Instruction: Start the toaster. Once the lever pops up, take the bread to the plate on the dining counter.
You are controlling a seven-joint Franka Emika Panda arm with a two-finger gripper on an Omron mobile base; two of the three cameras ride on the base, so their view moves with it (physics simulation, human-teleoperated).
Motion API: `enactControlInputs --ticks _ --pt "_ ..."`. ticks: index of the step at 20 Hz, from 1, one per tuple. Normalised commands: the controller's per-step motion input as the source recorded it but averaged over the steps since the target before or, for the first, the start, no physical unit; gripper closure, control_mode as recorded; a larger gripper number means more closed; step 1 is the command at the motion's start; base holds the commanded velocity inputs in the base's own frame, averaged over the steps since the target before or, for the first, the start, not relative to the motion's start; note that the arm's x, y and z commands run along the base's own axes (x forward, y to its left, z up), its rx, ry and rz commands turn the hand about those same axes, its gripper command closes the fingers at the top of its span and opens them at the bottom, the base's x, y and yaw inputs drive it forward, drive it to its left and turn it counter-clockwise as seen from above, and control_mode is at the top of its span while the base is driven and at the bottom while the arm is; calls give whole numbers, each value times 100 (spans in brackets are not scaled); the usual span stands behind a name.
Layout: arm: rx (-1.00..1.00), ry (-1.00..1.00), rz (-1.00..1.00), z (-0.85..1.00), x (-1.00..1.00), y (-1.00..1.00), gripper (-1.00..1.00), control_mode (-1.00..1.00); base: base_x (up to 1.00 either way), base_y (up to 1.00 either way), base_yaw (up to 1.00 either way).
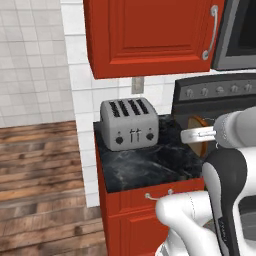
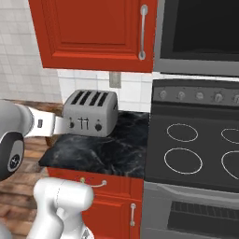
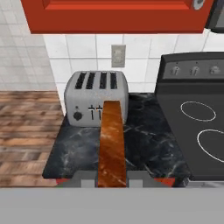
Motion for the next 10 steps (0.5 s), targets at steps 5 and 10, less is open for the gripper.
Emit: enactControlInputs --ticks 5,10 --pt "0 0 0 0 0 0 100 100 -98 -33 -59" --pt "0 0 0 0 0 0 100 100 -69 0 -85"
